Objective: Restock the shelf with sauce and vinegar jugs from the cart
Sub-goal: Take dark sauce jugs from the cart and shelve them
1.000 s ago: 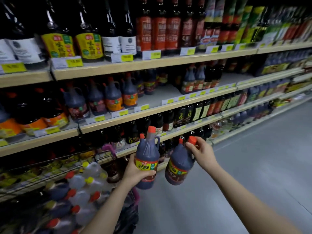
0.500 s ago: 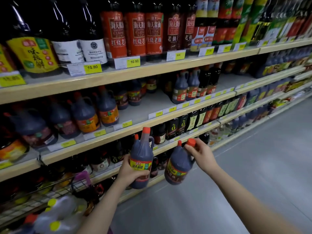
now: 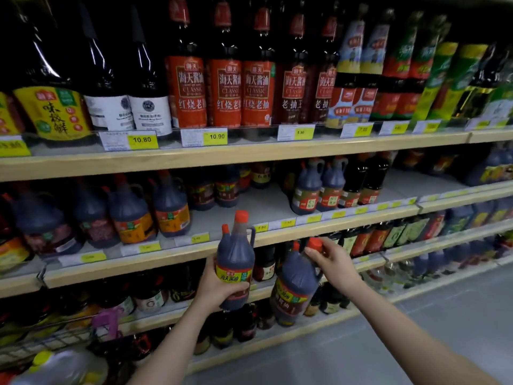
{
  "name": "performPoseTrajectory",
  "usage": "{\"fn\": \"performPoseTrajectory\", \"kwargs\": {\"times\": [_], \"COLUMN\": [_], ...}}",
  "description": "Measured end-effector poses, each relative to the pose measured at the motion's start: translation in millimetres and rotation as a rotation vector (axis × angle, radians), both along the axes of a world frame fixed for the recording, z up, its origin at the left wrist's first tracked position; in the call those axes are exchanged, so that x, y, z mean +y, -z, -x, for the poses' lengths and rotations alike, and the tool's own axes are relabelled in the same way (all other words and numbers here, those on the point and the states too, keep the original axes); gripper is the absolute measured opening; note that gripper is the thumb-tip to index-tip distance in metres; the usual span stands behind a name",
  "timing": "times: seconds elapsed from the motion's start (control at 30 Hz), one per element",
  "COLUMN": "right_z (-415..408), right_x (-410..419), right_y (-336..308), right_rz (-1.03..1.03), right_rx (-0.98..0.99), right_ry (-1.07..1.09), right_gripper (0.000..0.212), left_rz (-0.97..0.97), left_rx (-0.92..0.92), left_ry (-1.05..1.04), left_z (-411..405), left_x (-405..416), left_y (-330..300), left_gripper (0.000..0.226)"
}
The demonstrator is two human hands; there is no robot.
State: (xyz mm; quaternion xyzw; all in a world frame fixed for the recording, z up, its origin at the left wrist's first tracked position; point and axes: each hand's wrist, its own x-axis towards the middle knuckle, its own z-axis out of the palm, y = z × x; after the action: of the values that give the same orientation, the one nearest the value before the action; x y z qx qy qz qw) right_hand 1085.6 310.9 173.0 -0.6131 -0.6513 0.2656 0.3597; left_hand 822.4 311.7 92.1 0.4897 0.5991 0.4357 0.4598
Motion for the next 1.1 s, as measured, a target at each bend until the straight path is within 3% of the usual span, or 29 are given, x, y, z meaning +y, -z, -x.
{"fn": "performPoseTrajectory", "kwargs": {"times": [0.2, 0.5, 0.8, 1.1], "right_z": [-22.7, -13.1, 4.9, 9.7], "right_x": [34.4, 80.5, 107.2, 103.8], "right_y": [1.5, 14.9, 31.3, 23.4], "right_rz": [-0.016, -0.081, -0.081, -0.085], "right_rx": [-0.013, 0.107, 0.157, 0.177], "right_ry": [-0.084, -0.053, -0.051, -0.098], "right_gripper": [0.017, 0.017, 0.013, 0.011], "left_rz": [-0.186, -0.409, -0.262, -0.123], "left_rx": [-0.001, 0.173, 0.27, 0.308], "left_ry": [-0.119, -0.165, -0.223, -0.106], "left_z": [-22.6, 21.0, 54.1, 56.3], "left_x": [33.4, 121.1, 160.5, 155.4], "left_y": [-23.4, -54.3, -22.3, -29.5], "left_gripper": [0.084, 0.097, 0.092, 0.096]}}
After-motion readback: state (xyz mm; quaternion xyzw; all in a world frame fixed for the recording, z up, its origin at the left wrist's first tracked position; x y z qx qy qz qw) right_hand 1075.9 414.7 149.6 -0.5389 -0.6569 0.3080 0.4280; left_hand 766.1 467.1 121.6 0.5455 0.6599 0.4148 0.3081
